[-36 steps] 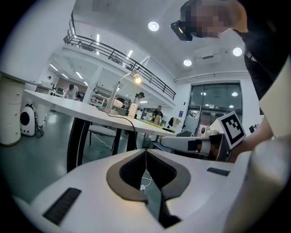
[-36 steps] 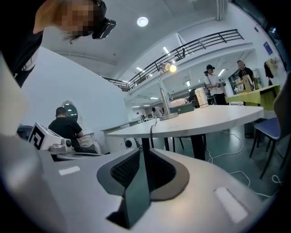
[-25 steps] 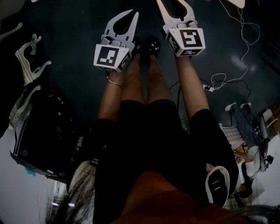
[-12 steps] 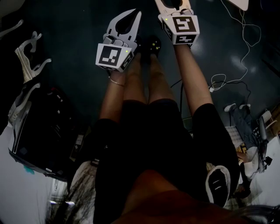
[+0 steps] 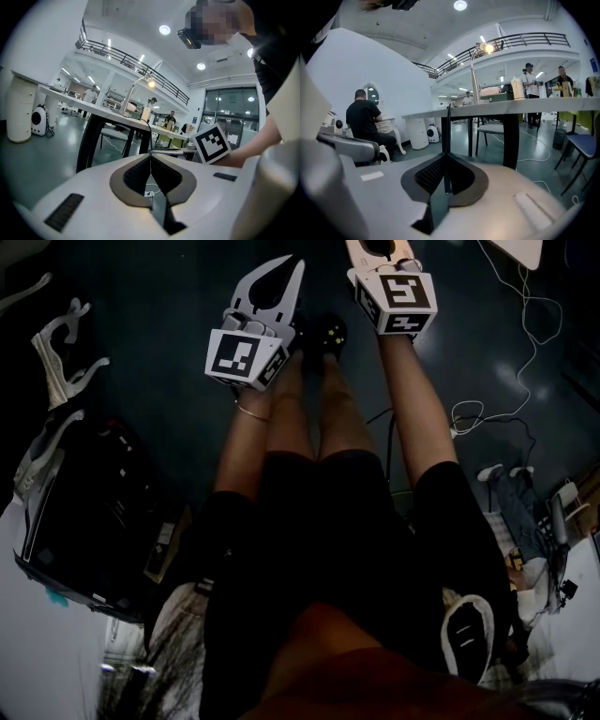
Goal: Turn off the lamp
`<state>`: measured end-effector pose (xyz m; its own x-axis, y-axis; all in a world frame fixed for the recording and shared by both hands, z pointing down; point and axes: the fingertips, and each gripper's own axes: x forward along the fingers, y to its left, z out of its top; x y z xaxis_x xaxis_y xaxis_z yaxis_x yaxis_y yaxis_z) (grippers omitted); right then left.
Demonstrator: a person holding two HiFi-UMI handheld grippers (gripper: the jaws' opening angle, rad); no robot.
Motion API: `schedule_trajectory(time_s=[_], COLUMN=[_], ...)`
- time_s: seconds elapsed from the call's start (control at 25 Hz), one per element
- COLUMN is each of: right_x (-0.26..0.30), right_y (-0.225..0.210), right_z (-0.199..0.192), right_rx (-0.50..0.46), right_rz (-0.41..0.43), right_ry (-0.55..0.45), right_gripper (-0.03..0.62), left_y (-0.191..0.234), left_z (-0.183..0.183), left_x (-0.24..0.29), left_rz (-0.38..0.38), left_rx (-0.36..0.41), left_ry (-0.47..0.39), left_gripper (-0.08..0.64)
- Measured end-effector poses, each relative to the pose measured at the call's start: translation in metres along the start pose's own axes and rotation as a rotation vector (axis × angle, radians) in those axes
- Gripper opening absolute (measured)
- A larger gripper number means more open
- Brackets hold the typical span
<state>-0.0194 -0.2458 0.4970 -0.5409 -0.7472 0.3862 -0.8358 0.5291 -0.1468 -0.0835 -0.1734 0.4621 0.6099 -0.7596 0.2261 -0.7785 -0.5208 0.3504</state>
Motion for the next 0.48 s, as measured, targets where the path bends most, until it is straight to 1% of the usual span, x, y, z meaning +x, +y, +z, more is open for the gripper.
schedule_trajectory(time_s=[0.16,0.28,0.4,0.48], right_x=[-0.003,-0.007,-0.01,-0.015], right_y=[0.002,0.002,0.003,0.002], right_z=[0.001,0.002,0.005,0.007], right_rx=[0.023,0.042,0.08,0.106], right_rz=[0.041,0.059,0.077,0.085], right_ry=[0.003,0.003,-0.013,-0.026], right_gripper=[0.012,0.012,0.012,0.012], left_y=[0.0,0.002,0.006,0.006], left_z=[-0.004,-0.006,-0.008,-0.011], left_x=[0.0,-0.001,-0.001,-0.001], left_rz=[-0.012,-0.006,0.008,0.004], left_rx=[0.023,0.035,0.036,0.048], left_ry=[0.024,0.038,0.053,0.053], left_gripper=[0.005,0.005,0.005,0.006])
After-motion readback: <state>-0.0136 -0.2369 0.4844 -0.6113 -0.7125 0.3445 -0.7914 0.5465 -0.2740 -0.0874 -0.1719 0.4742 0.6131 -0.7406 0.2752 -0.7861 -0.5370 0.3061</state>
